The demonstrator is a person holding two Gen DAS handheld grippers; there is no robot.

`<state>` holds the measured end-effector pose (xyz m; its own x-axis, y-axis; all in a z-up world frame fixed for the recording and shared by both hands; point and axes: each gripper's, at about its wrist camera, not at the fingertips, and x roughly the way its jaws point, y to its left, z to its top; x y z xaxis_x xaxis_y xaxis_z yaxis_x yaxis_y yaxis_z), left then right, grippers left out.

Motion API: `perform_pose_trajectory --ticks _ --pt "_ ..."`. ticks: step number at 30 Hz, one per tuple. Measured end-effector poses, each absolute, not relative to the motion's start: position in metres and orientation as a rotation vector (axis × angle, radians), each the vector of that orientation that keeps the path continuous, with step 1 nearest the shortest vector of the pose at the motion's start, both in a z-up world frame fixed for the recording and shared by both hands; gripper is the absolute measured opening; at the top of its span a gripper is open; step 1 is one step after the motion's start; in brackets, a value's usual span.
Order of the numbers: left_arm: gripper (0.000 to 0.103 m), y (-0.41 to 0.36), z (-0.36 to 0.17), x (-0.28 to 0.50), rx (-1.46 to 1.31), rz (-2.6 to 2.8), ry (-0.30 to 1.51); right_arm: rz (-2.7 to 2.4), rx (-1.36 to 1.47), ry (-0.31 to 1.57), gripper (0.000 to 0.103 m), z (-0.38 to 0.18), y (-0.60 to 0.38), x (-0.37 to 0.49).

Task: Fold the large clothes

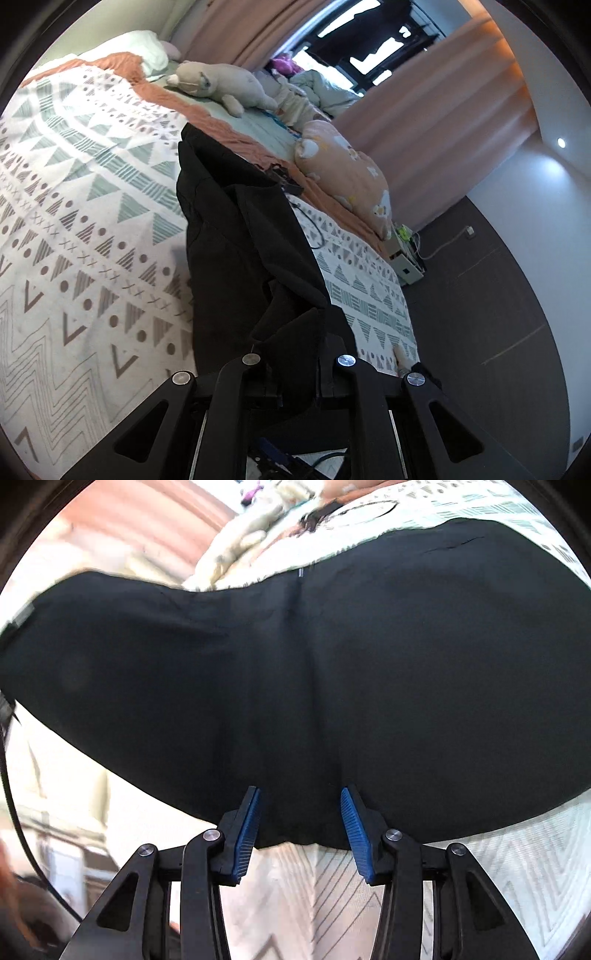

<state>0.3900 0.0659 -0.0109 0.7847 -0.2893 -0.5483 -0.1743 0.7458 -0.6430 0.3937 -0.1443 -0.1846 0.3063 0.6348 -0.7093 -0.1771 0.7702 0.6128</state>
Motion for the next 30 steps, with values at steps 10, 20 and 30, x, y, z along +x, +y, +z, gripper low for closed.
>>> perform_pose_trajectory --ticks 10,20,30 --pt "0.01 -0.014 -0.016 0.435 -0.672 -0.177 0.759 0.344 0.702 0.946 0.047 -0.157 -0.269 0.408" --pt "0.01 -0.112 -0.081 0.478 -0.647 -0.287 0.952 0.139 0.977 0.857 0.047 -0.177 -0.376 0.401" --pt "0.01 -0.186 -0.116 0.487 -0.582 -0.366 1.045 0.074 1.142 0.803 0.047 -0.189 -0.421 0.395"
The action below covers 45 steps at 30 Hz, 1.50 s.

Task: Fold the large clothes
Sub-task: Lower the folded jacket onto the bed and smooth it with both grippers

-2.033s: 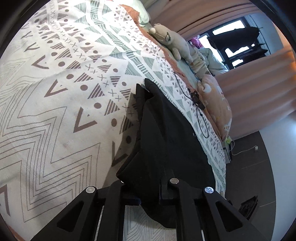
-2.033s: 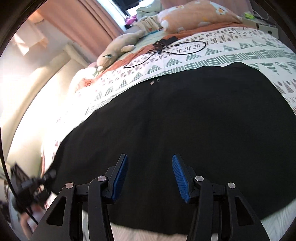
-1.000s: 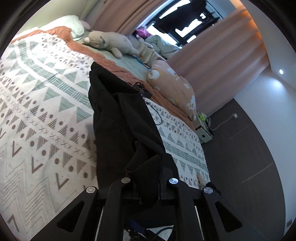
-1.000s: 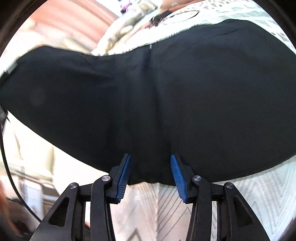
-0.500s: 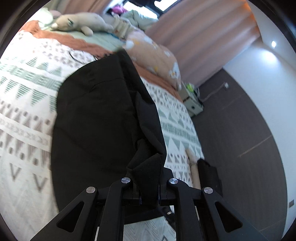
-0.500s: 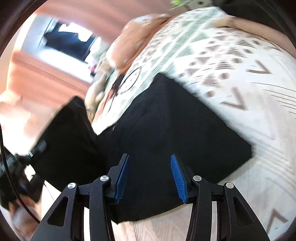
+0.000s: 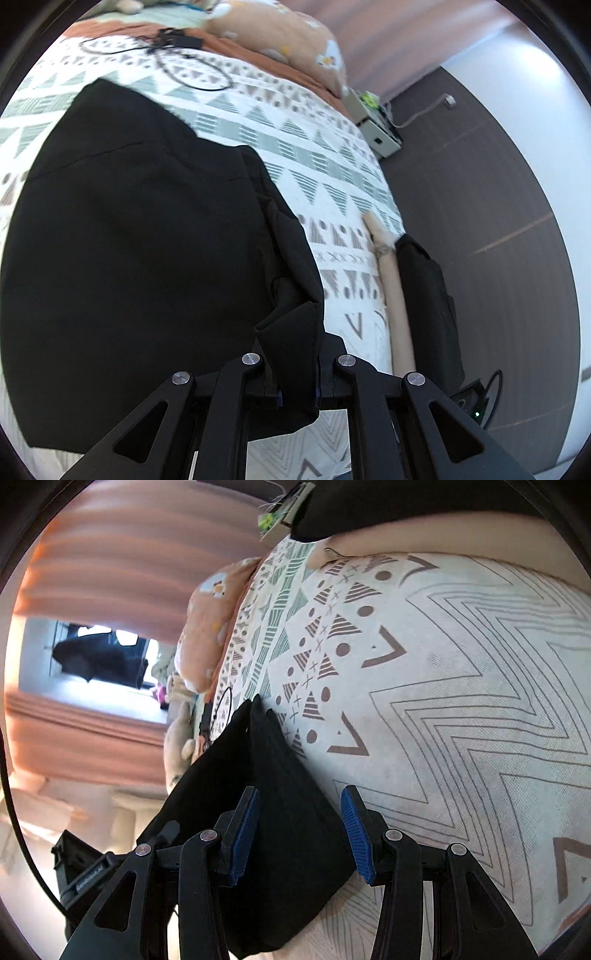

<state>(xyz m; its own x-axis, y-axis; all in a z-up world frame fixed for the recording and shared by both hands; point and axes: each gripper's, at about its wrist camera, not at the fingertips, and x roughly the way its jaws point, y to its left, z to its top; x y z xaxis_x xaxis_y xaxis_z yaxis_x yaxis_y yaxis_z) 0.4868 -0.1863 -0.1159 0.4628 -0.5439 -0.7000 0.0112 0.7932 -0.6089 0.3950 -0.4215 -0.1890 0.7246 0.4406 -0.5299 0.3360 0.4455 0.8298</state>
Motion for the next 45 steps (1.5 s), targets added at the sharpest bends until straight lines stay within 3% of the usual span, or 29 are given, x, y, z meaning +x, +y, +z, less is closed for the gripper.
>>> perform_pose_trajectory --ticks 3,5,7,9,10,19,26,28,30,32,36,45 --pt "0.023 -0.2 -0.117 0.487 -0.533 -0.417 1.053 0.088 1.175 0.799 0.047 -0.194 -0.425 0.39" --pt "0.041 -0.202 -0.118 0.486 -0.528 -0.437 1.089 0.094 1.179 0.794 0.047 -0.193 -0.424 0.389" --pt "0.048 -0.195 -0.117 0.482 -0.559 -0.455 1.105 0.111 1.174 0.789 0.052 -0.19 -0.421 0.389" --pt "0.049 -0.18 -0.114 0.478 -0.601 -0.464 1.083 0.128 1.161 0.782 0.066 -0.186 -0.417 0.391" --pt "0.049 -0.174 -0.112 0.476 -0.608 -0.456 1.066 0.138 1.141 0.781 0.067 -0.183 -0.413 0.391" --pt "0.049 -0.059 -0.104 0.452 -0.641 -0.248 0.964 0.221 0.996 0.838 0.067 -0.17 -0.383 0.402" --pt "0.049 -0.001 -0.14 0.439 -0.664 -0.135 0.967 0.249 0.867 0.858 0.066 -0.167 -0.358 0.408" --pt "0.049 0.015 -0.152 0.432 -0.69 -0.102 0.958 0.229 0.829 0.87 0.058 -0.17 -0.352 0.412" --pt "0.049 0.024 -0.166 0.434 -0.717 -0.072 0.99 0.226 0.797 0.896 0.024 -0.176 -0.348 0.417" --pt "0.049 0.026 -0.177 0.438 -0.739 -0.095 1.021 0.229 0.816 0.89 0.014 -0.18 -0.35 0.417" --pt "0.049 0.018 -0.193 0.439 -0.776 -0.149 1.069 0.205 0.862 0.851 0.008 -0.182 -0.362 0.415" --pt "0.049 -0.012 -0.189 0.436 -0.72 -0.237 1.055 0.115 0.938 0.823 0.007 -0.189 -0.396 0.396"
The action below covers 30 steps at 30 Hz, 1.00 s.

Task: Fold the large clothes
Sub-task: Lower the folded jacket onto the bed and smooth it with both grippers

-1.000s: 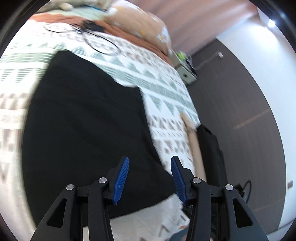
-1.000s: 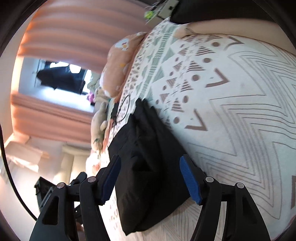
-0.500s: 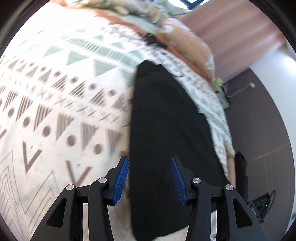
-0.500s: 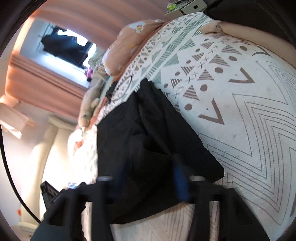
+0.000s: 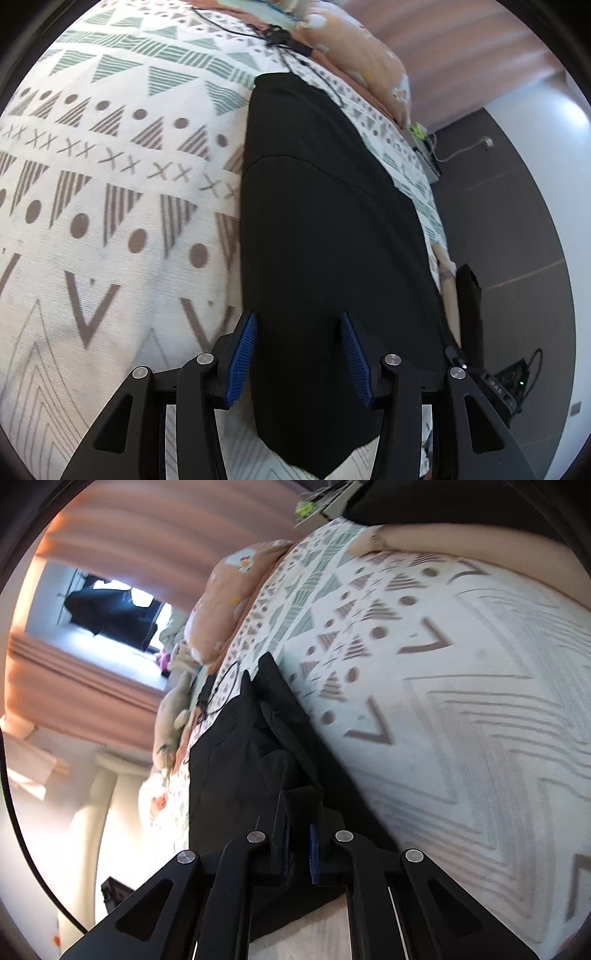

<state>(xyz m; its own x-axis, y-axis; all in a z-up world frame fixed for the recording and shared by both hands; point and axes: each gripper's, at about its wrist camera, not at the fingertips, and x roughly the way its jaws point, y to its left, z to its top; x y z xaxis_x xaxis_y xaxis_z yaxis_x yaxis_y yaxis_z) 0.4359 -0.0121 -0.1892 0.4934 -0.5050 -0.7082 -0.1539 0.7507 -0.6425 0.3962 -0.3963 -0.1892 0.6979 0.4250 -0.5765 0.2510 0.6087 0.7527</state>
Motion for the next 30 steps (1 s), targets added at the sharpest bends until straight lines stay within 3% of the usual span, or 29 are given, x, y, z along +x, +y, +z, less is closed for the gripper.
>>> perform_pose_trajectory --ticks 10,13,14,15,26,28,29,30 --pt "0.048 -0.028 -0.195 0.443 -0.675 -0.23 1.075 0.12 0.918 0.908 0.009 -0.199 -0.407 0.399" --pt "0.048 -0.027 -0.196 0.44 -0.667 -0.225 1.082 0.094 0.92 0.918 0.043 -0.199 -0.414 0.398" --pt "0.048 -0.027 -0.196 0.44 -0.668 -0.226 1.085 0.084 0.921 0.917 0.062 -0.199 -0.416 0.396" --pt "0.048 -0.027 -0.197 0.439 -0.669 -0.226 1.087 0.079 0.923 0.919 0.072 -0.2 -0.417 0.395" --pt "0.05 -0.029 -0.195 0.431 -0.656 -0.236 1.115 0.191 0.965 0.989 0.073 -0.222 -0.409 0.407" --pt "0.053 -0.031 -0.197 0.426 -0.656 -0.243 1.114 0.201 0.94 0.994 0.066 -0.223 -0.403 0.408" --pt "0.055 -0.031 -0.199 0.422 -0.668 -0.248 1.119 0.206 0.94 0.997 0.049 -0.224 -0.403 0.408" --pt "0.055 -0.032 -0.202 0.419 -0.68 -0.25 1.122 0.202 0.961 1.007 0.039 -0.228 -0.401 0.407"
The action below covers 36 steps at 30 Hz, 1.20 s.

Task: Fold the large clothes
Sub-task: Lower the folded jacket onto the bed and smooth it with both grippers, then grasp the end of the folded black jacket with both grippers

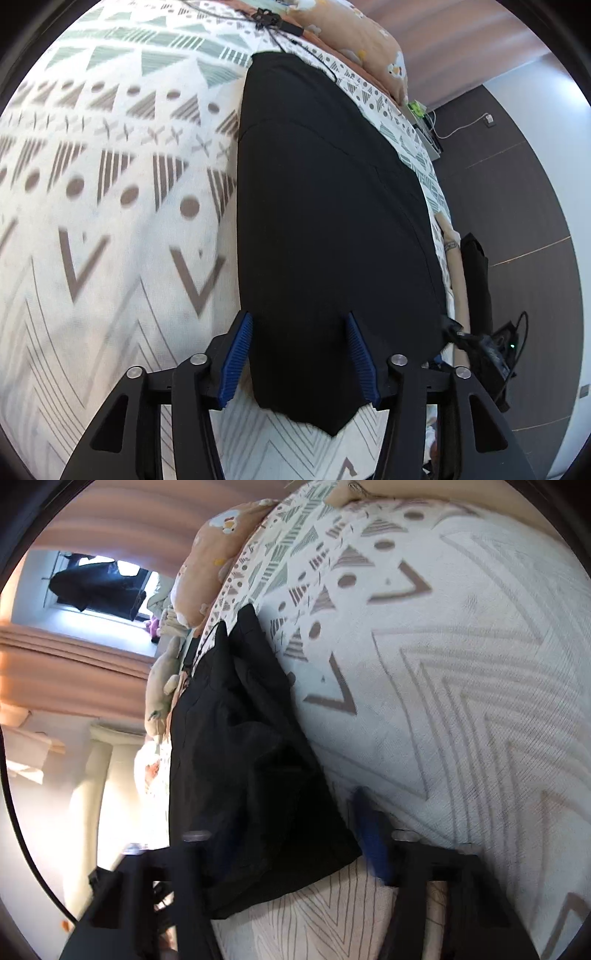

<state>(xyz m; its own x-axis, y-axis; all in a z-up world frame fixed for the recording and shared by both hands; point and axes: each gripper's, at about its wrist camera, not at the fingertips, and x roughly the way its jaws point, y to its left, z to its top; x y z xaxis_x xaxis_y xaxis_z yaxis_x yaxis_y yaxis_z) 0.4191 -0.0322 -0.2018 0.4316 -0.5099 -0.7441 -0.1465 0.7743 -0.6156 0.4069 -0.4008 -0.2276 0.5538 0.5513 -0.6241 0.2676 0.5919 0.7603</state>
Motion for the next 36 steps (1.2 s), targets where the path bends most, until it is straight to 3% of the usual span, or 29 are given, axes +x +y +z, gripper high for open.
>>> perform_pose_trajectory --ticks 1,3,6,8,11,36 --pt "0.057 -0.033 -0.204 0.417 -0.684 -0.247 1.126 0.188 0.977 1.008 0.036 -0.229 -0.4 0.405" --pt "0.057 -0.036 -0.208 0.412 -0.69 -0.249 1.134 0.191 0.965 0.989 0.017 -0.225 -0.399 0.402" --pt "0.047 -0.038 -0.209 0.408 -0.688 -0.24 1.128 0.207 0.964 0.948 0.012 -0.214 -0.395 0.395" --pt "0.038 -0.04 -0.206 0.405 -0.65 -0.224 1.115 0.215 0.943 0.939 0.011 -0.208 -0.39 0.39" --pt "0.033 -0.038 -0.202 0.396 -0.645 -0.216 1.109 0.225 0.939 0.939 0.011 -0.202 -0.385 0.38" --pt "0.032 0.0 -0.181 0.278 -0.615 -0.214 1.124 0.32 0.831 0.991 0.011 -0.185 -0.34 0.253"
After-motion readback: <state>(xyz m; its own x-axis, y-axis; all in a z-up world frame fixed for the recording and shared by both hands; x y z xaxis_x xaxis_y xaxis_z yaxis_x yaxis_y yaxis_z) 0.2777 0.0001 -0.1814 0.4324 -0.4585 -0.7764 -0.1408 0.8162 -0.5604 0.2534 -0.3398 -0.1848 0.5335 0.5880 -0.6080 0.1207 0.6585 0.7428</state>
